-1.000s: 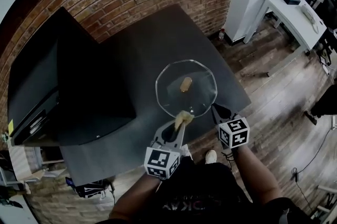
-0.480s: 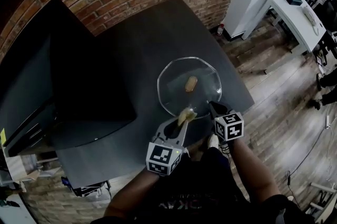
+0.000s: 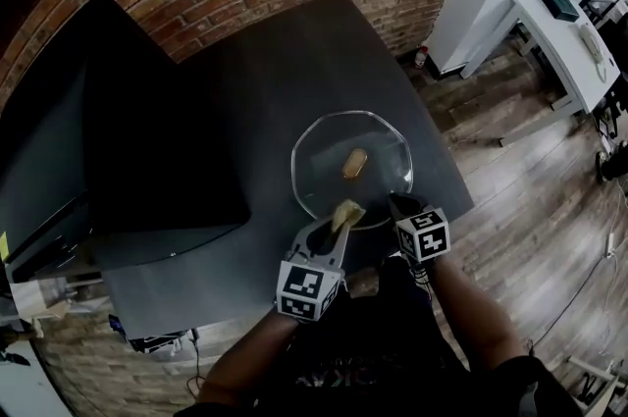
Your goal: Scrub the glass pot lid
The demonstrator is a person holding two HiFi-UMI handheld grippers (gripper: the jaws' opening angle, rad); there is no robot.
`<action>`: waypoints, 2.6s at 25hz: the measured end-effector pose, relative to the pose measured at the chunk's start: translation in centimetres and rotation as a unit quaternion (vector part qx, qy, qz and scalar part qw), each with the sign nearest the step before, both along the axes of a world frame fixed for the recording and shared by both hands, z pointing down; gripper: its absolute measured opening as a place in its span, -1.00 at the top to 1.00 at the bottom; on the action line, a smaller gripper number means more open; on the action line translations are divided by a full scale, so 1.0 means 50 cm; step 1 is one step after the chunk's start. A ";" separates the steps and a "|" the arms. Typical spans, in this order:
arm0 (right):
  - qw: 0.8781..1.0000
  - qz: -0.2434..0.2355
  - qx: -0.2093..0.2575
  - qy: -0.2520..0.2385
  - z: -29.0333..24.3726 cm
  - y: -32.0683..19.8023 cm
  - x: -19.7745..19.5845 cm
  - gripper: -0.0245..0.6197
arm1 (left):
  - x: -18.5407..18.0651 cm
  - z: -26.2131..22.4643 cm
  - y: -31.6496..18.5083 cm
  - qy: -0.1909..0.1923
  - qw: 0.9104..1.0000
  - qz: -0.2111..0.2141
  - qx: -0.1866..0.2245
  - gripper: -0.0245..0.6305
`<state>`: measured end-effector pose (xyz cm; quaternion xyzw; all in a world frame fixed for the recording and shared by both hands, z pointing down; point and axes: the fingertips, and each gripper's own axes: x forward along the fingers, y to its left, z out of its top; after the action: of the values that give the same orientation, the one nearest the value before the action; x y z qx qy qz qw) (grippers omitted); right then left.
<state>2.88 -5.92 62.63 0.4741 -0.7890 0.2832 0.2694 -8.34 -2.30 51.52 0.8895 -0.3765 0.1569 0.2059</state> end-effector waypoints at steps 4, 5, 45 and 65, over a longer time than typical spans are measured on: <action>1.000 -0.020 -0.017 0.000 0.016 -0.002 0.007 0.87 | 0.022 0.016 -0.010 -0.007 1.000 -0.008 -0.010 0.74; 1.000 -0.024 -0.018 -0.002 0.019 -0.003 0.009 0.87 | 0.026 0.021 -0.013 -0.008 1.000 -0.010 -0.013 0.74; 0.992 -0.128 -0.023 -0.003 0.023 -0.008 0.006 0.87 | 0.148 0.232 -0.114 -0.061 0.964 -0.065 -0.249 0.73; 0.990 -0.137 -0.021 0.005 0.021 -0.012 -0.003 0.87 | -0.002 0.237 -0.091 -0.051 0.954 -0.130 -0.264 0.73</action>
<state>2.71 -6.50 63.67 0.3569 -0.8389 0.2578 0.3201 -8.45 -6.82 63.39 0.7375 -0.4441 0.2678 0.4326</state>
